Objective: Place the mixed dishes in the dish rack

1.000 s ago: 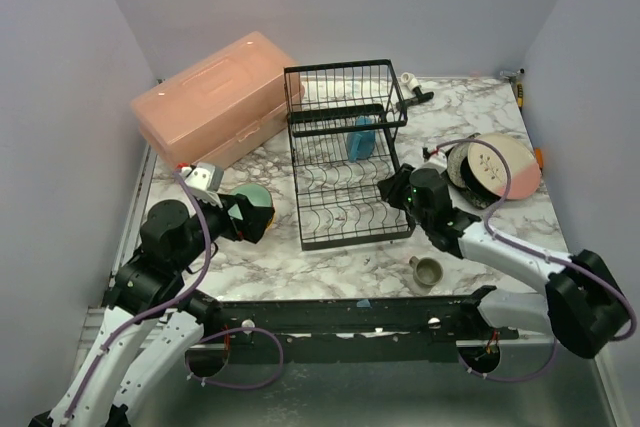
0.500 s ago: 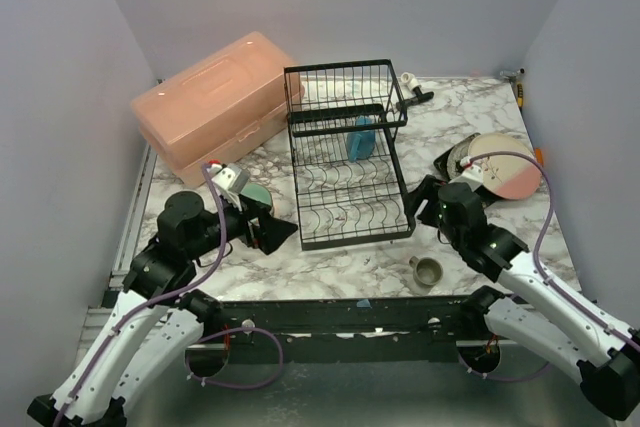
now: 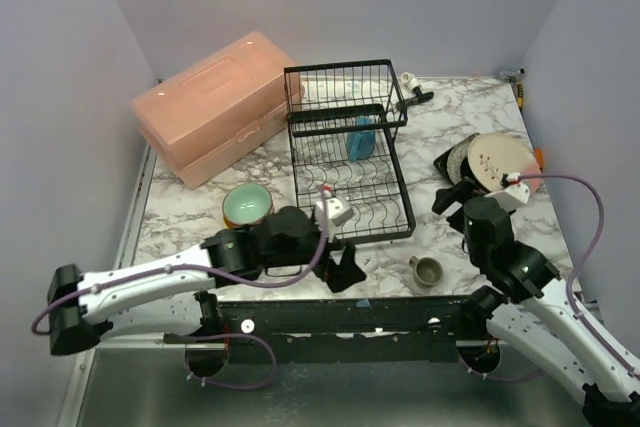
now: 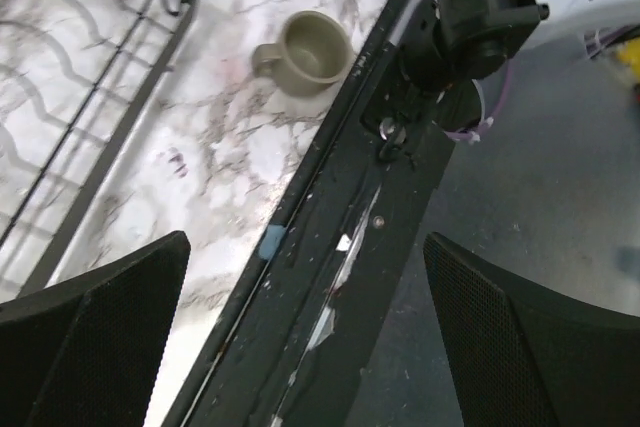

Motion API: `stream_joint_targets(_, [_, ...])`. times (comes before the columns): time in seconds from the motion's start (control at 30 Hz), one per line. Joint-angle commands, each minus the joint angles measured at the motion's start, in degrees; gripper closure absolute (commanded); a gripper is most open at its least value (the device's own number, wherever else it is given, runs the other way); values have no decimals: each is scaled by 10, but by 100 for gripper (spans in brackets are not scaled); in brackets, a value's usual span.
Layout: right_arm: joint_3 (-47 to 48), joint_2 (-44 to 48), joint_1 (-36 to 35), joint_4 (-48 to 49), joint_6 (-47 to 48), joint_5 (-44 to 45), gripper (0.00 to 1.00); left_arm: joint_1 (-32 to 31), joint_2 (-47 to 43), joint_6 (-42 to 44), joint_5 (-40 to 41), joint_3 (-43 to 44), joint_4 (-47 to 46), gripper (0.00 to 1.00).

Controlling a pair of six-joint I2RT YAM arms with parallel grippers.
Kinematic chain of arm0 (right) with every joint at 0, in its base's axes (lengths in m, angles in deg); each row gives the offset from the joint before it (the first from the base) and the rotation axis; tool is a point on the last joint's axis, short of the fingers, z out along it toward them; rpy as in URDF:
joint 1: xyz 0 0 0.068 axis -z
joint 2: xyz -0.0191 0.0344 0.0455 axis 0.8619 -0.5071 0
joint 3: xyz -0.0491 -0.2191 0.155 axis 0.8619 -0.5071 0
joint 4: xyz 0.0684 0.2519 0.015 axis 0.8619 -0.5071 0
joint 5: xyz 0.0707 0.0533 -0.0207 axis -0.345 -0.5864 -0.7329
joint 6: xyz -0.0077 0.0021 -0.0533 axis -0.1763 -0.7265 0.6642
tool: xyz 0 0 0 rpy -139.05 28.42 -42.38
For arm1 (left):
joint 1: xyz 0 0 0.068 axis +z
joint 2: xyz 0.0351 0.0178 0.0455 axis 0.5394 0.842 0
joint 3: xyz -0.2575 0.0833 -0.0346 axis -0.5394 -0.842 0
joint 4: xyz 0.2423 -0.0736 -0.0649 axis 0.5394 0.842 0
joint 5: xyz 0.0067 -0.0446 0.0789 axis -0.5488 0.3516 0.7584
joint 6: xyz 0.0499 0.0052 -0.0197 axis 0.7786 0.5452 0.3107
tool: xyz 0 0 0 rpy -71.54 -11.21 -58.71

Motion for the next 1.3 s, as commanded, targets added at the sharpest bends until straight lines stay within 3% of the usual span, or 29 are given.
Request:
stream_joint_targets(0.0, [15, 47, 3, -68, -65, 118, 11, -98, 146, 57, 81, 102, -61, 1])
stream_joint_targets(0.2, [13, 106, 3, -80, -69, 142, 10, -154, 348, 154, 92, 231, -52, 3])
stream_joint_targets(0.5, [81, 152, 3, -137, -87, 140, 10, -160, 530, 211, 88, 360, -44, 13])
stream_joint_targets(0.83, [129, 221, 2, -164, -78, 163, 10, -160, 626, 222, 124, 415, -35, 33])
stream_joint_targets(1.13, [127, 225, 2, -168, -84, 152, 10, -163, 685, 218, 168, 439, -12, 44])
stream_joint_targets(1.27, [126, 227, 2, -168, -83, 148, 10, -166, 707, 217, 186, 455, 5, 58])
